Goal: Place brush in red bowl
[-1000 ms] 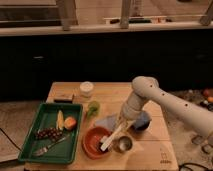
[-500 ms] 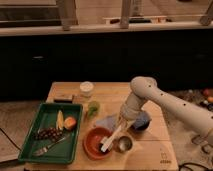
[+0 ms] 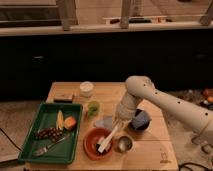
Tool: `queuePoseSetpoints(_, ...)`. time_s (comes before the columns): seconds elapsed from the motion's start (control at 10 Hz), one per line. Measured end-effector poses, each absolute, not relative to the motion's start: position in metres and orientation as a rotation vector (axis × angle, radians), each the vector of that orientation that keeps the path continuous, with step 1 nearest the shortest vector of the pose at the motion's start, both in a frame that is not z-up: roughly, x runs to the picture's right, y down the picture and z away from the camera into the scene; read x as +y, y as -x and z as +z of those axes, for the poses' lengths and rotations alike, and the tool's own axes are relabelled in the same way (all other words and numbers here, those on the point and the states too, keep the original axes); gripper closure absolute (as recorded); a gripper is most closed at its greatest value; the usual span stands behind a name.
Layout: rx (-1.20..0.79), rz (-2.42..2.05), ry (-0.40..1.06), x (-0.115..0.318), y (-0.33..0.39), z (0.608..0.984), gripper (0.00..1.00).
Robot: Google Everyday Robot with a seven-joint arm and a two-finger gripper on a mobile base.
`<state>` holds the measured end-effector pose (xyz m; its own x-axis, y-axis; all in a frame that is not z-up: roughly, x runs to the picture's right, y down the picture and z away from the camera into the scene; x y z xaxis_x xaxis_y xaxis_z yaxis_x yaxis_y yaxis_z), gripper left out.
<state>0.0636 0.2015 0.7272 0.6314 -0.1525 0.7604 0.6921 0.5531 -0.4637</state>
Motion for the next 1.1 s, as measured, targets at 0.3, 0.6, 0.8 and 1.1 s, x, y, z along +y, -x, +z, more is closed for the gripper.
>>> queuePoseSetpoints(0.3,-0.739,-0.585,0.855,0.202,-0.049,0.726,1.00)
queuePoseSetpoints(0.6,-0.748,-0.619,0.863,0.205,-0.034,0.721,1.00)
queuePoseSetpoints(0.8,-0.747,-0.630,0.866,0.207,-0.031,0.718,1.00)
queuePoseSetpoints(1.1,-0.750,-0.644,0.869,0.207,-0.023,0.717,0.90)
